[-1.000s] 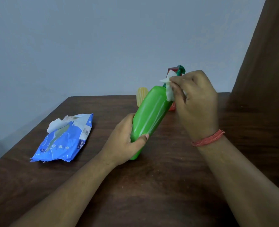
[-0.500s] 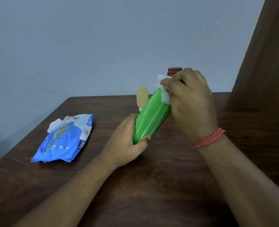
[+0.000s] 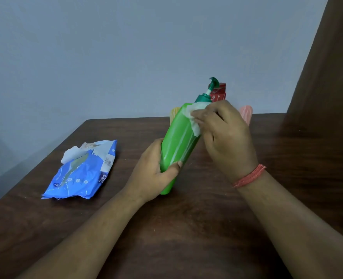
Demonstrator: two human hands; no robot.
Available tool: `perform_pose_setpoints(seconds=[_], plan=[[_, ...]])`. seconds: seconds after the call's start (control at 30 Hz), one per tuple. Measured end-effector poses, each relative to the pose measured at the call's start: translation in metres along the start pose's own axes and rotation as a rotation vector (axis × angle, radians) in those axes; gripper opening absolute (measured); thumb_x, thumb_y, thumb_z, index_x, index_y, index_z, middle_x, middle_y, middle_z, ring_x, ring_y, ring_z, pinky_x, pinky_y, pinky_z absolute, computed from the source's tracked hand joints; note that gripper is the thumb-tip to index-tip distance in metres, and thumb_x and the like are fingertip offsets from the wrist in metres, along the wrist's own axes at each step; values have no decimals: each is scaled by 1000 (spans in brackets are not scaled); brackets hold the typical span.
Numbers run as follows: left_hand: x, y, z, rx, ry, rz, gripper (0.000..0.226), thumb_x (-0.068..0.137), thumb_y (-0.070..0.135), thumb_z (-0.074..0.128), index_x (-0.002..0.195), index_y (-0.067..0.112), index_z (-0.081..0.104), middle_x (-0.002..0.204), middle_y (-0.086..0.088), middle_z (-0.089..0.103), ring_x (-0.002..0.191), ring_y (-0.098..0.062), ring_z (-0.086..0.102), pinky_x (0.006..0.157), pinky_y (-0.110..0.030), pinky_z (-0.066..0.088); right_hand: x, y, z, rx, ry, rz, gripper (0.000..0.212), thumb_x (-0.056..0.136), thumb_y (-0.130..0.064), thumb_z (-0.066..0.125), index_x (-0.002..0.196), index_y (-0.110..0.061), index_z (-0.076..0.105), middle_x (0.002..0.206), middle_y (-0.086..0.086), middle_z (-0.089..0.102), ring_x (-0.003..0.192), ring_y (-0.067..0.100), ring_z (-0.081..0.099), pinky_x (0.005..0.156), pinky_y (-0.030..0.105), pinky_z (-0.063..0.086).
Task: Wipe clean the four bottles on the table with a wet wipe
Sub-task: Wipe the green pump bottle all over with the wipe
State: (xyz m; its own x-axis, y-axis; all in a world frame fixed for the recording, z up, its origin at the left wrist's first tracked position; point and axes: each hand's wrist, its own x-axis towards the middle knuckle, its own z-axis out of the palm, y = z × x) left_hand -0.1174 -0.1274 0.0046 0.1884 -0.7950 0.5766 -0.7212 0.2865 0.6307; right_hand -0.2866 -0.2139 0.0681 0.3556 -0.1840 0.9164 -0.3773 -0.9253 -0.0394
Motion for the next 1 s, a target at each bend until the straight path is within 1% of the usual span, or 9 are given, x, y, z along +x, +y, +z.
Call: perform_pose_setpoints(seconds=[0.13,0.23,0.33,0.43,0.57,0.67,0.77,0.9,1.0], plan=[[0,0,-2,-49,1,-40,43,77,49,60,114,31,49,100,12,61,90,4,59,67,-5,40,-3,0,2,11,-45,-9,19,97,-4,56,105,5,70,94,16,63,85,30,61,71,46,53],[0,0,-2,-71,-6,-69,40,81,38,64,116,28,49,101,12,61,89,6,59,68,-5,41,-6,-1,6,51,-34,54,13,94,0,60,101,4,70,96,15,64,87,27,62,76,43,54],[0,1,-4,-108,10,-98,33,80,33,64,110,33,50,98,11,63,87,6,60,68,-6,41,-9,0,10,40,-115,-30,14,93,0,60,101,3,71,95,14,65,88,28,62,77,43,53],[-1,1,-4,-128,5,-121,32,80,33,64,110,30,52,96,9,64,84,5,60,67,-8,42,-10,2,12,95,-53,42,12,91,1,63,100,-1,71,97,11,65,92,23,61,84,34,52],[-1,1,-4,-165,13,-149,34,81,33,64,112,32,52,102,8,66,89,2,62,70,-9,45,-14,0,16,79,-143,-55,10,91,-2,63,96,1,71,93,12,65,86,28,62,76,44,53],[-1,1,-4,-154,6,-147,33,81,34,64,112,34,51,102,10,65,89,4,62,69,-7,44,-13,2,16,113,-87,33,9,92,-2,64,97,0,71,94,11,65,89,25,61,80,41,53],[-1,1,-4,-165,21,-146,30,81,32,64,108,36,52,101,9,66,89,4,62,70,-7,44,-17,-1,17,89,-170,-76,9,91,-2,64,95,2,71,93,13,66,87,28,62,77,44,53],[-1,0,-4,-161,6,-144,35,82,35,64,115,29,52,103,9,65,90,2,62,70,-8,45,-16,-2,17,132,-102,22,10,90,0,66,97,2,71,95,12,66,89,27,63,80,42,54],[-1,-1,-4,-175,13,-142,35,82,34,64,114,30,52,104,8,66,92,0,62,72,-9,46,-18,-4,18,115,-160,-75,10,91,-2,64,96,3,72,93,13,67,88,29,63,78,43,53]])
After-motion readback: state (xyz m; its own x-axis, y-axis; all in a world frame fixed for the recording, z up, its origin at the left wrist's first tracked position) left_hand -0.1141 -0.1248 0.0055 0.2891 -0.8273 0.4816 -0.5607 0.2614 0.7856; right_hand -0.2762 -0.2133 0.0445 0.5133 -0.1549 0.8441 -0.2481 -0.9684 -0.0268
